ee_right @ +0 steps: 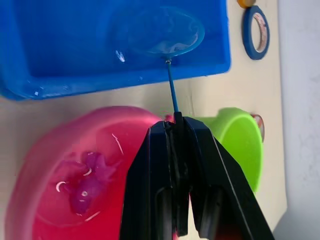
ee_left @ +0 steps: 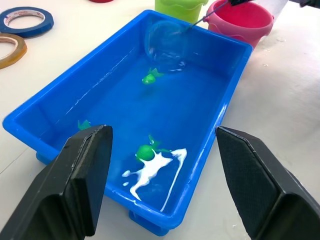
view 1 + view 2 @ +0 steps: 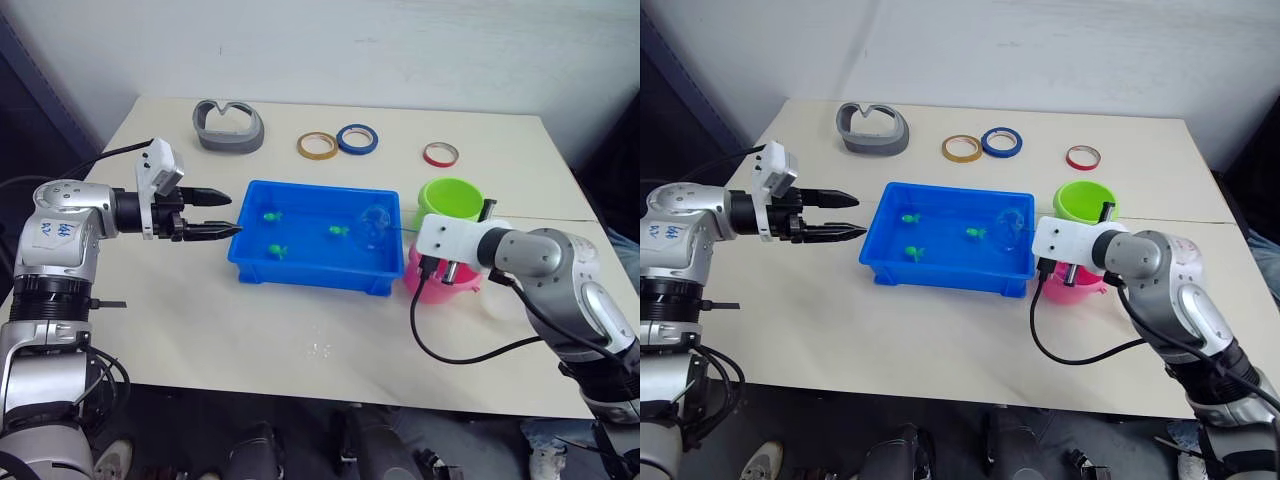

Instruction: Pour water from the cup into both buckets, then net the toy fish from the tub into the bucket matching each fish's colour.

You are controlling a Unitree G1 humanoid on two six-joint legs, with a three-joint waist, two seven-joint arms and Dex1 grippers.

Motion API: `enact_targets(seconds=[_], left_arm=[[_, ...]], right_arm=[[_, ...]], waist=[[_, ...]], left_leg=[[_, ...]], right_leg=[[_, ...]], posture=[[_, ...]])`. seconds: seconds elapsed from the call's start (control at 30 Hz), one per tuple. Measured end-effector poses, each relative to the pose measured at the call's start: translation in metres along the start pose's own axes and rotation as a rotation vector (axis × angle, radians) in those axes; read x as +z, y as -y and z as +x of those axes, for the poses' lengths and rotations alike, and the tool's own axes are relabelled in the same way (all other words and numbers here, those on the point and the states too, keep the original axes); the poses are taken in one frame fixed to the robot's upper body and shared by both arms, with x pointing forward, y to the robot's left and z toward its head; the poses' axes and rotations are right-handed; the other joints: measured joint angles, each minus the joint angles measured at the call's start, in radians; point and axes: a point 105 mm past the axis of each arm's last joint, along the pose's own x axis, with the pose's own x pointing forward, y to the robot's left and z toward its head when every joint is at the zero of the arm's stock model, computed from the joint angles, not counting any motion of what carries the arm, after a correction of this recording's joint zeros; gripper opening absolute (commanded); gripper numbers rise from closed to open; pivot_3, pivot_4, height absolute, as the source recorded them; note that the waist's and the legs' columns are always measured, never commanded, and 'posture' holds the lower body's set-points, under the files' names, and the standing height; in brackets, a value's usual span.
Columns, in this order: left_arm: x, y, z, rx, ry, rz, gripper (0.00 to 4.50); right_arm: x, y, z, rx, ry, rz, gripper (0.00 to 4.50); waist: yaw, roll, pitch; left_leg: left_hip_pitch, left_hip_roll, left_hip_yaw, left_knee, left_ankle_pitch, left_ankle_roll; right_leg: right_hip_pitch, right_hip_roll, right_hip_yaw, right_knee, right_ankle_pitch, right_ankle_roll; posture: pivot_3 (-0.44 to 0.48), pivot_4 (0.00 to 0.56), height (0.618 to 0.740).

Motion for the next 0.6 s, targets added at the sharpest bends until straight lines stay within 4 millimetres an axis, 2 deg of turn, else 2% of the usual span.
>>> enact_targets(seconds=[0.3, 0.6], left_arm=[[0.003, 0.002, 0.0, 0.002, -0.001, 0.01, 3.6], [0.004, 0.001, -0.003, 0.013, -0.004, 0.006, 3.6]], right_arm=[[0.024, -0.027, 0.027, 0.081, 0.08, 0.311, 0.0], [0.03, -0.03, 0.033, 0.139, 0.104, 0.675, 0.0]], waist=[[0.001, 0.0, 0.0], [-0.001, 0.0, 0.0]], left_leg=[[0.0, 0.0, 0.0, 0.0, 0.0, 0.0], [0.0, 0.0, 0.0, 0.0, 0.0, 0.0]], right_leg=[[0.0, 0.0, 0.0, 0.0, 0.0, 0.0], [0.0, 0.0, 0.0, 0.0, 0.0, 0.0]], posture=[[0.0, 0.15, 0.693], [0.0, 0.15, 0.693]])
